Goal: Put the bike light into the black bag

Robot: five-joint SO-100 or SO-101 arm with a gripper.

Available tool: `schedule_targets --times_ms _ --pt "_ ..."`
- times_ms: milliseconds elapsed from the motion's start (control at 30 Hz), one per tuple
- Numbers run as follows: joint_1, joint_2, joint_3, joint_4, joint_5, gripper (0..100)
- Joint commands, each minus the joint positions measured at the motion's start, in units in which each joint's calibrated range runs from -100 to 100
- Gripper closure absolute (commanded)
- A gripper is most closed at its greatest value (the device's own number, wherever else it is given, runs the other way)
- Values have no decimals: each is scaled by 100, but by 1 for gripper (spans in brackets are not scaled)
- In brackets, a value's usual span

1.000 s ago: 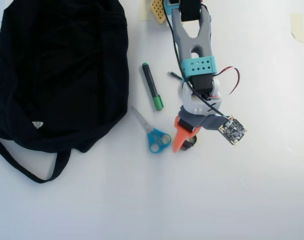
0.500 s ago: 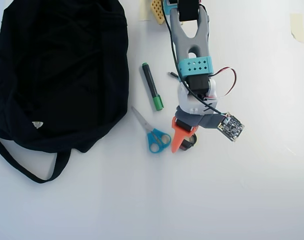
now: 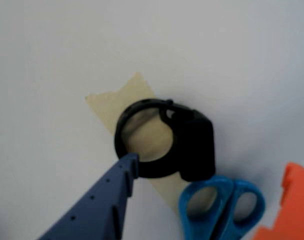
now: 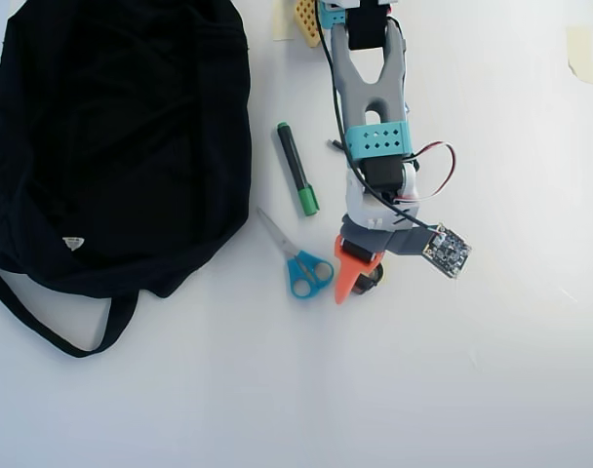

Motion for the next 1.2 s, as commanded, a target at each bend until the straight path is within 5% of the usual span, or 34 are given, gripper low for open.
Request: schedule_targets --times_ms 0,1167 --pt "11 -188 -164 -55 -15 64" --pt "-34 492 -838 -270 -10 64"
